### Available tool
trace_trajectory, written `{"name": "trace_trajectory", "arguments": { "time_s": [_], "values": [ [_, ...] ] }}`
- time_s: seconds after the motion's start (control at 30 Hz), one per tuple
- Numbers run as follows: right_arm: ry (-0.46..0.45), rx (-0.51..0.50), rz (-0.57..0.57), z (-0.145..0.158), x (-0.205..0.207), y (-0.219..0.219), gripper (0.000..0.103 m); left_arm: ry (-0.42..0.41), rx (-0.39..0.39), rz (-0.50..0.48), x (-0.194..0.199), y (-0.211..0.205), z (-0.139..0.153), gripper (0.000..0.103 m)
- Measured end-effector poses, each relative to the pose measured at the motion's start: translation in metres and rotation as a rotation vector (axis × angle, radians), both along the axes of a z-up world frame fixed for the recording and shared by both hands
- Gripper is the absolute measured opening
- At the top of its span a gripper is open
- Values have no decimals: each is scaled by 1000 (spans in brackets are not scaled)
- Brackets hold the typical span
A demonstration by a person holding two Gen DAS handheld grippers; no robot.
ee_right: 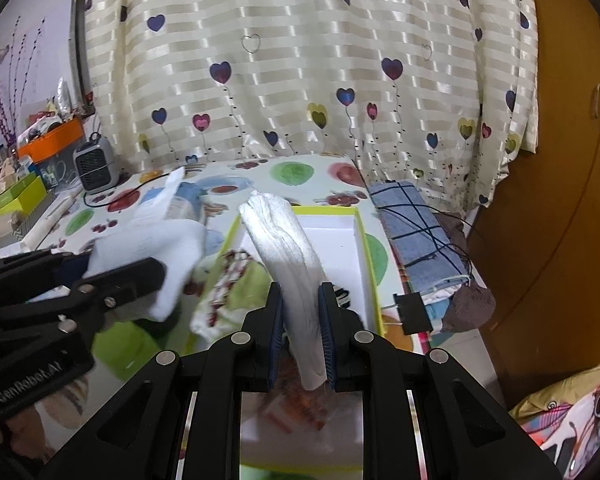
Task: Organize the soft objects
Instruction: 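Carry the white sock with the left gripper while the right carries the white cloth to the tray, then lower the sock and cloth into the tray and open both grippers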
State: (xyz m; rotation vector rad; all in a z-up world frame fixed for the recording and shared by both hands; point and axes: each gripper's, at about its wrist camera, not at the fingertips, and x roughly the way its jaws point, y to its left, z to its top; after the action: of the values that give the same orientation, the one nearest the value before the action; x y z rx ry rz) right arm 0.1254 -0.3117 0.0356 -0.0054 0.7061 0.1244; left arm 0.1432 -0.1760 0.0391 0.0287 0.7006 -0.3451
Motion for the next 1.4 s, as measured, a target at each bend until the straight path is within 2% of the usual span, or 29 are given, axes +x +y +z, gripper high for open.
{"name": "trace_trajectory", "arguments": {
  "time_s": [0.5,0.6,0.67,0.73,1.0,1.13,1.4],
  "values": [
    [48,-17,28,-22,61,0,20,8,13,35,34,-7,-1,28],
    [36,-12,31,-23,60,-1,25,15,16,36,42,-11,-4,28],
    [28,-11,25,-23,58,-4,37,22,14,35,48,-14,-6,28],
    [23,-8,10,-23,56,-8,43,28,15,34,52,-17,-7,29],
    [17,17,-36,-19,44,-25,43,47,43,18,68,-36,-17,29],
    [20,23,-50,-21,40,-30,43,71,54,21,77,-42,-22,34],
    [21,25,-59,-21,37,-34,43,79,33,22,79,-42,-20,38]
  ]
}}
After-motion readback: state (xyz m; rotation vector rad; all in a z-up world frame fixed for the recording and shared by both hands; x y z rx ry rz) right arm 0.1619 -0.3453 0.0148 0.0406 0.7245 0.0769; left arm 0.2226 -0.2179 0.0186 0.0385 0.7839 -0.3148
